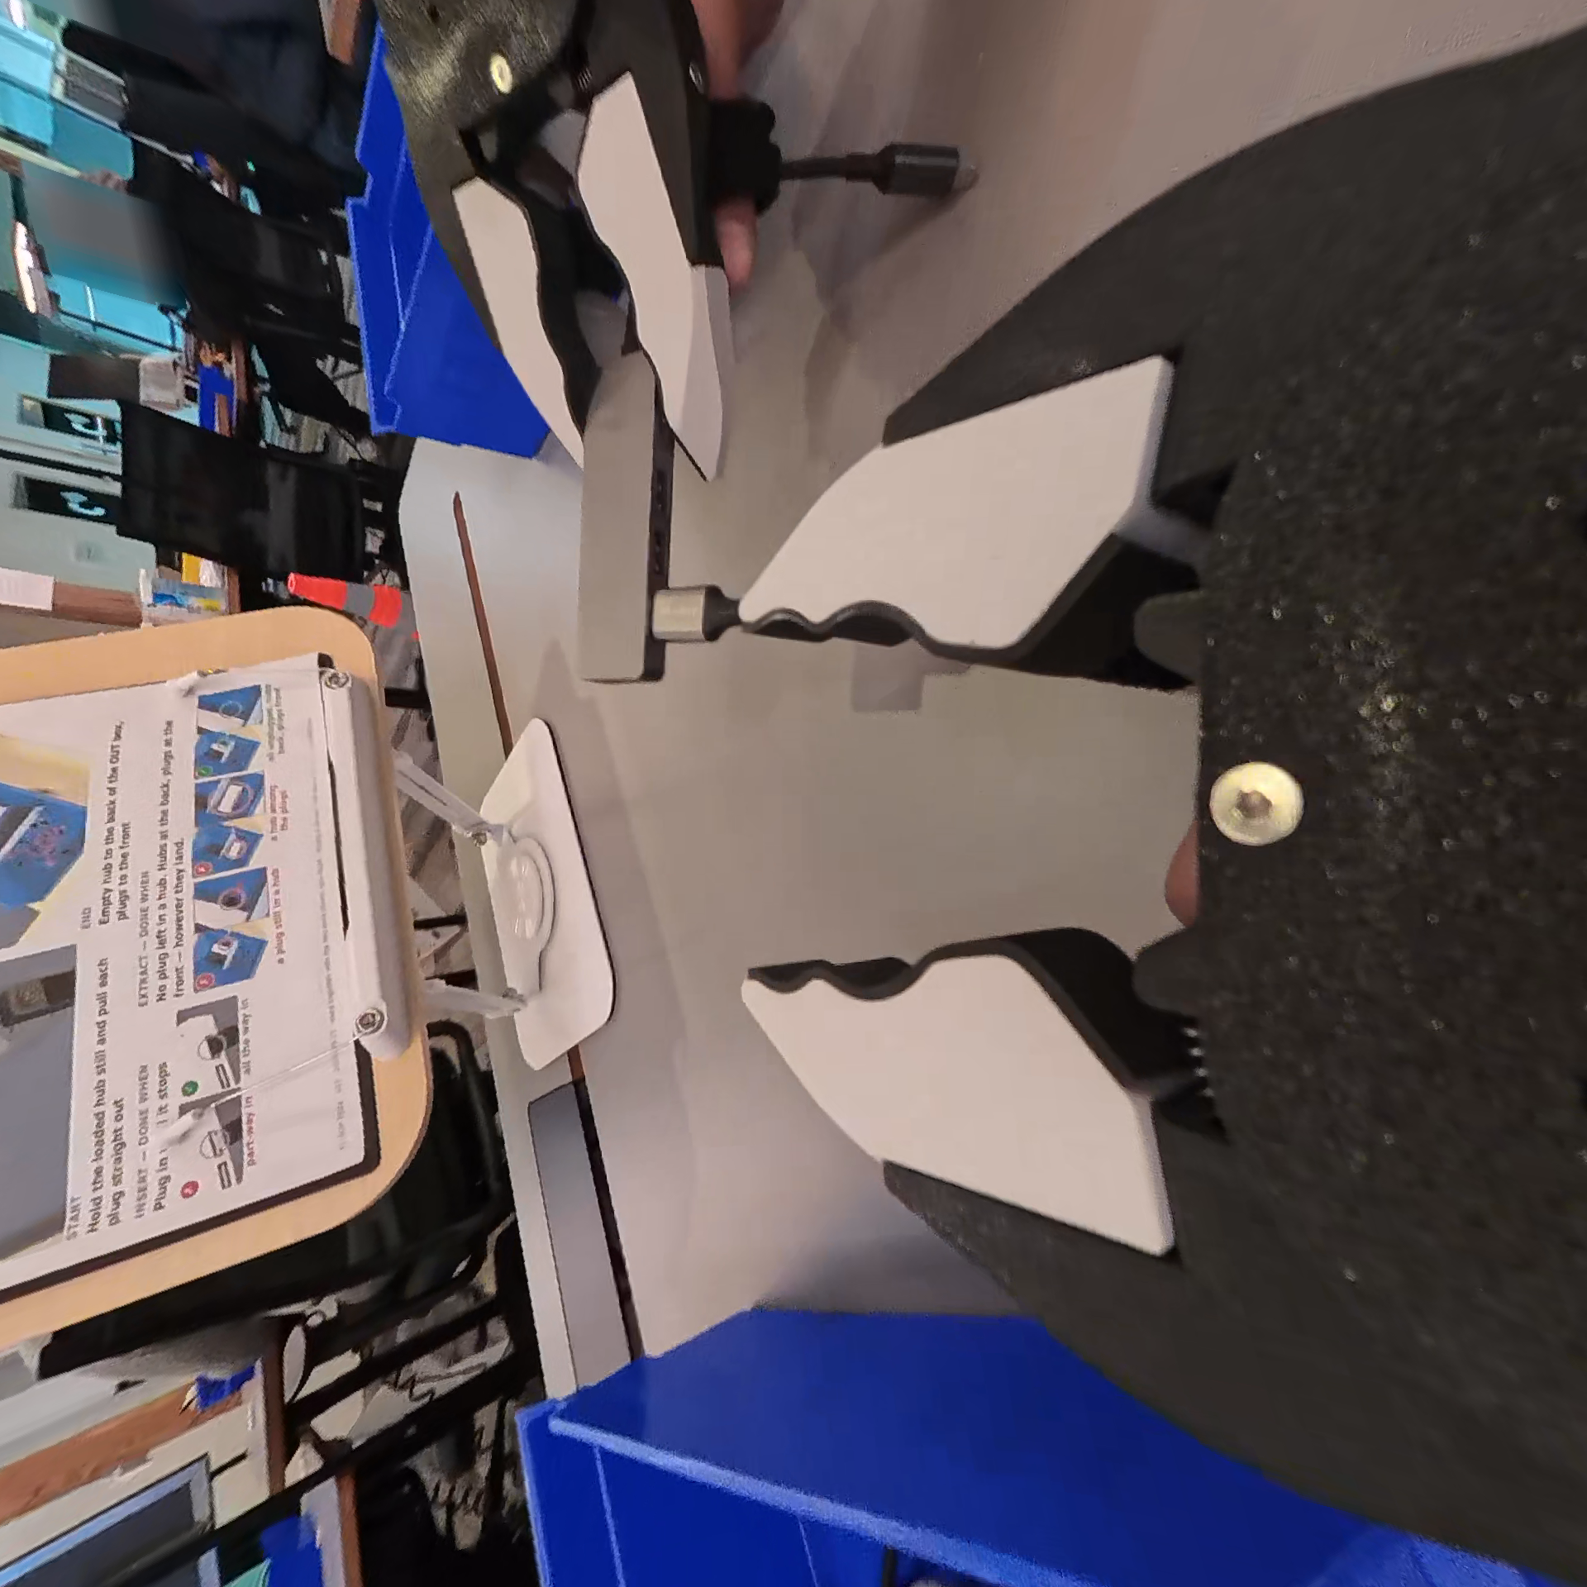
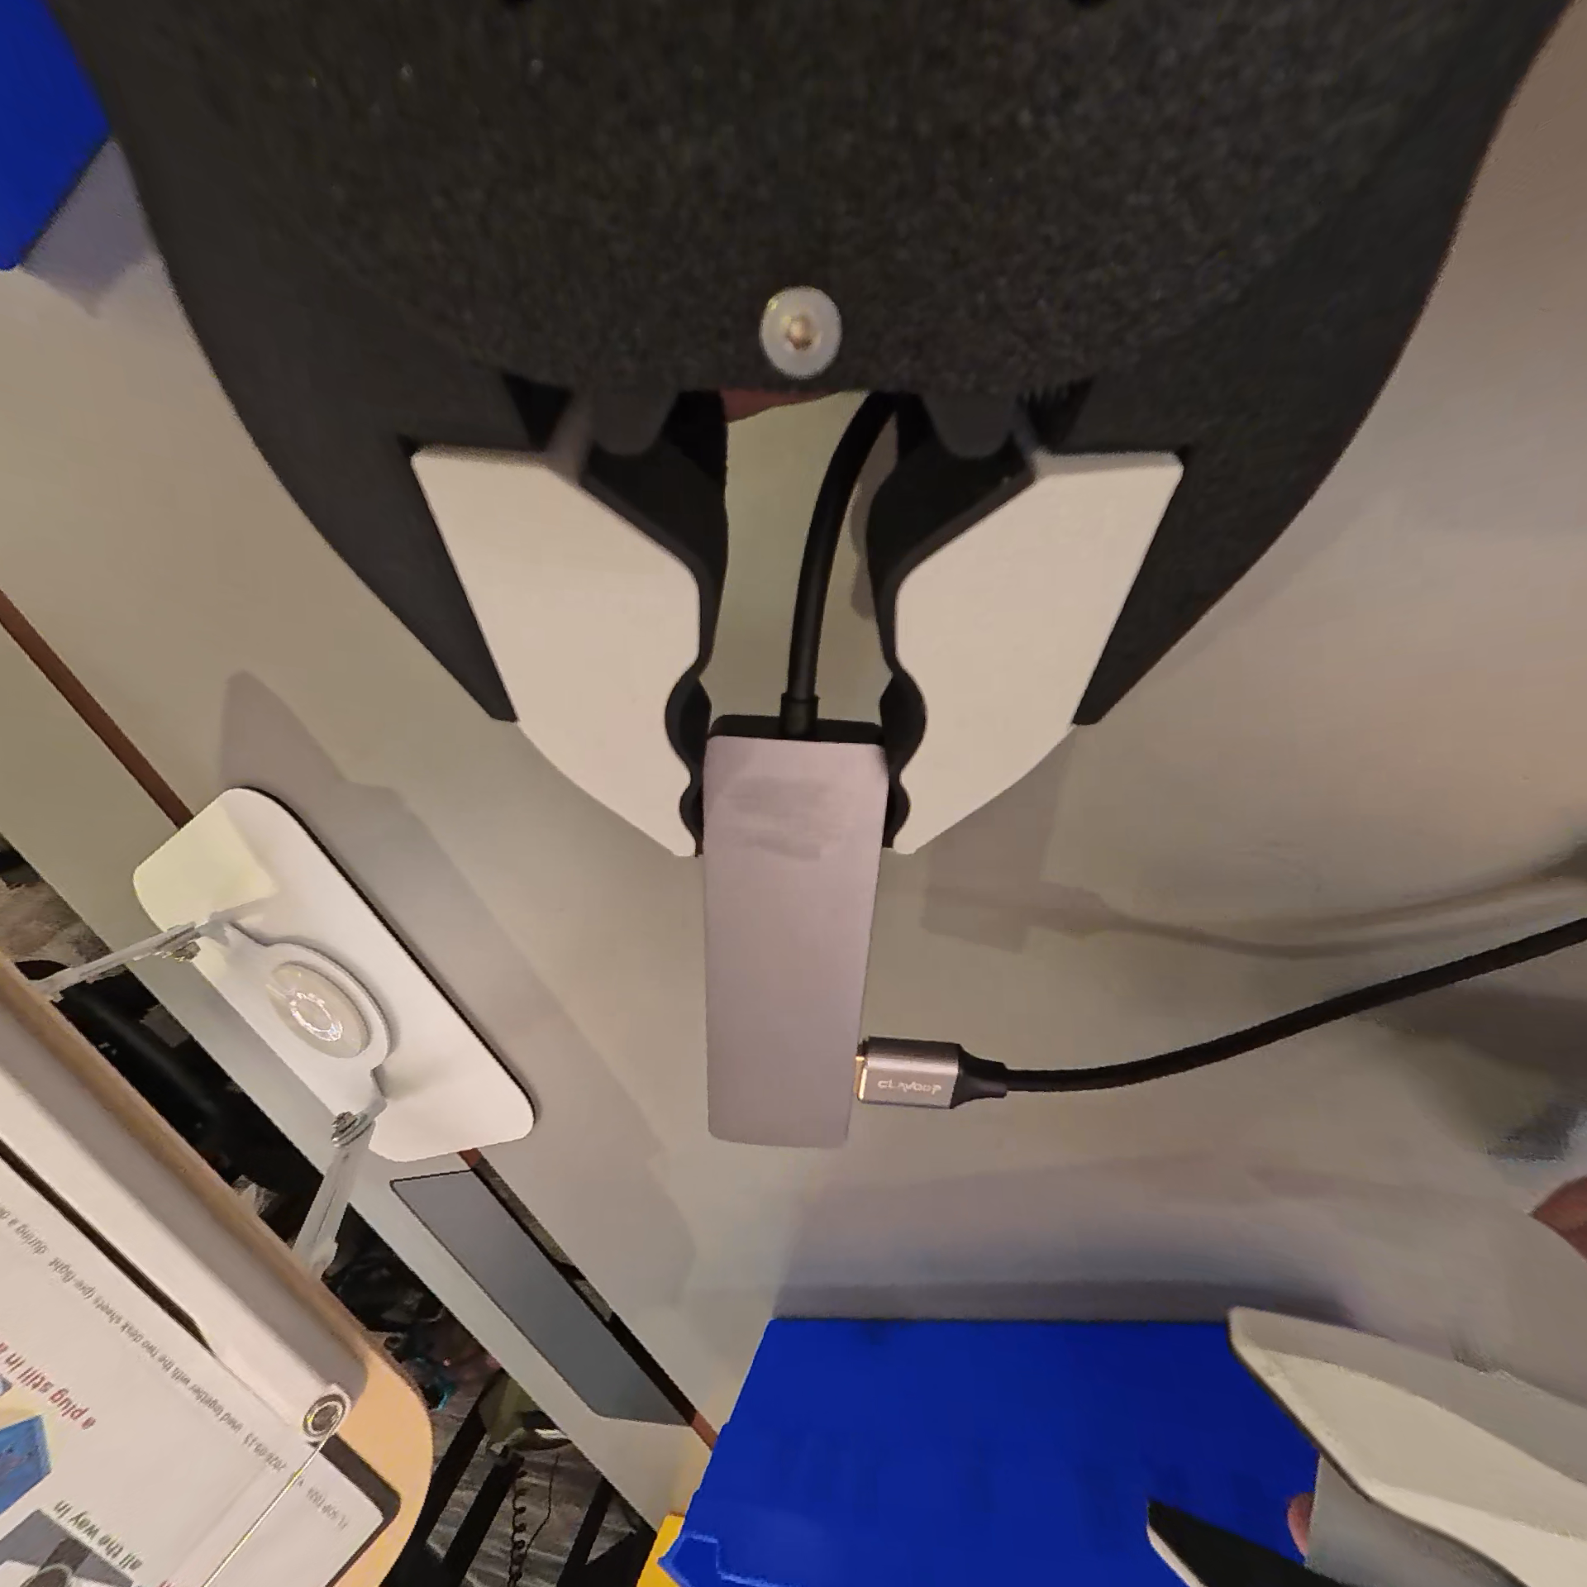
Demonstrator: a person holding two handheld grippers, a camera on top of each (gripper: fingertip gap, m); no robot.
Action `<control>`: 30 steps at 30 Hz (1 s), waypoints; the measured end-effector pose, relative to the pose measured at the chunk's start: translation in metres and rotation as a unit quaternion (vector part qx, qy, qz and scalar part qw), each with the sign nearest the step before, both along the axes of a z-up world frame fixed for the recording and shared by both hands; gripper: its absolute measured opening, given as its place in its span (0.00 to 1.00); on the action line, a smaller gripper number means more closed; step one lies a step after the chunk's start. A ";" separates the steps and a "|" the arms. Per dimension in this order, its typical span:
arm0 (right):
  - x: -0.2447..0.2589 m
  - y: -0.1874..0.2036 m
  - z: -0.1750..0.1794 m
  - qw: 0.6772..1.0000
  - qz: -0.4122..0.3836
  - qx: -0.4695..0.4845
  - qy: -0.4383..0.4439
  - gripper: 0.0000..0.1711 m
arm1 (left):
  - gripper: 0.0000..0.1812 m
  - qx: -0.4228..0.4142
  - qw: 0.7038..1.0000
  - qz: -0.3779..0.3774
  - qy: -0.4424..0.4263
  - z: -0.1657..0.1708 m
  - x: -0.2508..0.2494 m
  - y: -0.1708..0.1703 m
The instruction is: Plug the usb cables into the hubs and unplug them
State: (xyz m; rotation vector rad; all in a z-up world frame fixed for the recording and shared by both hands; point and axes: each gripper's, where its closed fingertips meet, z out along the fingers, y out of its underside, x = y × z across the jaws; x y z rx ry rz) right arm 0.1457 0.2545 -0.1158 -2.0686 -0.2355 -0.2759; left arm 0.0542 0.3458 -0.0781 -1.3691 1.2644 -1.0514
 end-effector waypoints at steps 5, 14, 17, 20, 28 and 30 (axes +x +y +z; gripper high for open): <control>0.002 -0.002 -0.001 1.000 -0.001 -0.002 0.003 0.22 | 0.37 0.022 1.000 0.021 -0.003 -0.003 -0.001 0.007; 0.004 -0.005 0.007 1.000 0.007 0.002 0.009 0.22 | 0.35 0.005 1.000 0.018 0.009 -0.009 0.000 0.013; 0.007 -0.012 0.027 1.000 0.007 0.018 0.014 0.22 | 0.35 0.001 1.000 0.015 0.009 -0.008 -0.001 0.012; 0.017 -0.024 0.059 0.999 0.003 0.032 0.001 0.22 | 0.35 -0.003 1.000 0.009 0.011 -0.009 0.000 0.010; 0.093 -0.082 0.154 0.996 -0.059 0.051 -0.041 0.22 | 0.34 0.002 1.000 -0.007 0.021 -0.012 0.001 -0.001; 0.119 -0.101 0.174 0.994 -0.084 0.055 -0.039 0.22 | 0.34 0.005 1.000 -0.003 0.018 -0.010 0.001 -0.002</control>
